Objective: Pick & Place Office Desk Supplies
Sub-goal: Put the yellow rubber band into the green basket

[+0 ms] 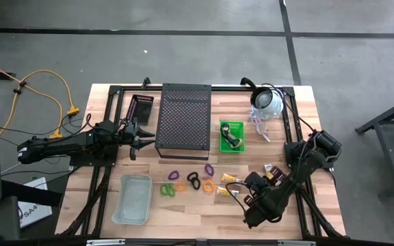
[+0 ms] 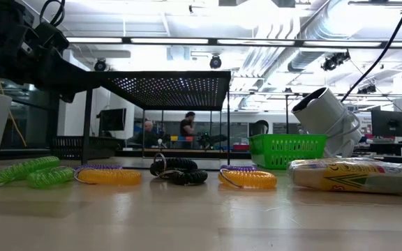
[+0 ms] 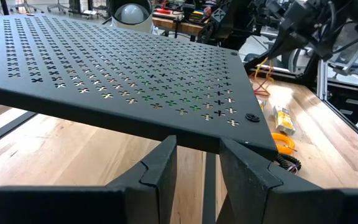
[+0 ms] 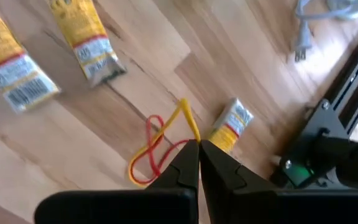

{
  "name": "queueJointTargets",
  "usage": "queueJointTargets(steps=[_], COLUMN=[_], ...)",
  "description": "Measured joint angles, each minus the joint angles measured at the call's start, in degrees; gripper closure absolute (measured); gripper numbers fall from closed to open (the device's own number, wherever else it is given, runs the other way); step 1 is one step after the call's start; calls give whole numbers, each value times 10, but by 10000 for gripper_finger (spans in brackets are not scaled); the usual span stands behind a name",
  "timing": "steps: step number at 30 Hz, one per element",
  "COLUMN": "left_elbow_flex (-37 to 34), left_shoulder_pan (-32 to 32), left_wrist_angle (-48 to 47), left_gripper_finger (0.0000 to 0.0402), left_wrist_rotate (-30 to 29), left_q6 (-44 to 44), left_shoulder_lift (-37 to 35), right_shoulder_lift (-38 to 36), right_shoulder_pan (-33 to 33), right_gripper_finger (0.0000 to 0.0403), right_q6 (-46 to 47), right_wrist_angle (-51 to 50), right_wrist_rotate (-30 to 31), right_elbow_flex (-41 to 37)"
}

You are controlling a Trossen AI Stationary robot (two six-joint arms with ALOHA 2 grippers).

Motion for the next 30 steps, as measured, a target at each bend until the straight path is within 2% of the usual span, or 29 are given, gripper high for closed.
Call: queueJointTargets(steps=[9, 18, 23, 30], left_elbow_flex=[0, 0, 0, 0], left_shoulder_pan=[0, 0, 0, 0], left_wrist_angle=[0, 0, 0, 0], left_gripper_finger=[284, 284, 284, 284], left_wrist_rotate=[0, 0, 0, 0], left_q6=[0, 0, 0, 0], left_shoulder_lift=[0, 0, 0, 0], right_shoulder_lift=[0, 0, -2, -25], right_shoulder_pan=[3, -5, -7, -8], right_gripper_finger=[401, 401, 401, 401], right_q6=[2, -79, -130, -146], right_wrist_angle=[0, -1, -1, -1], right_wrist_rotate=[44, 84, 125, 182], right_elbow_flex=[3, 3, 3, 3])
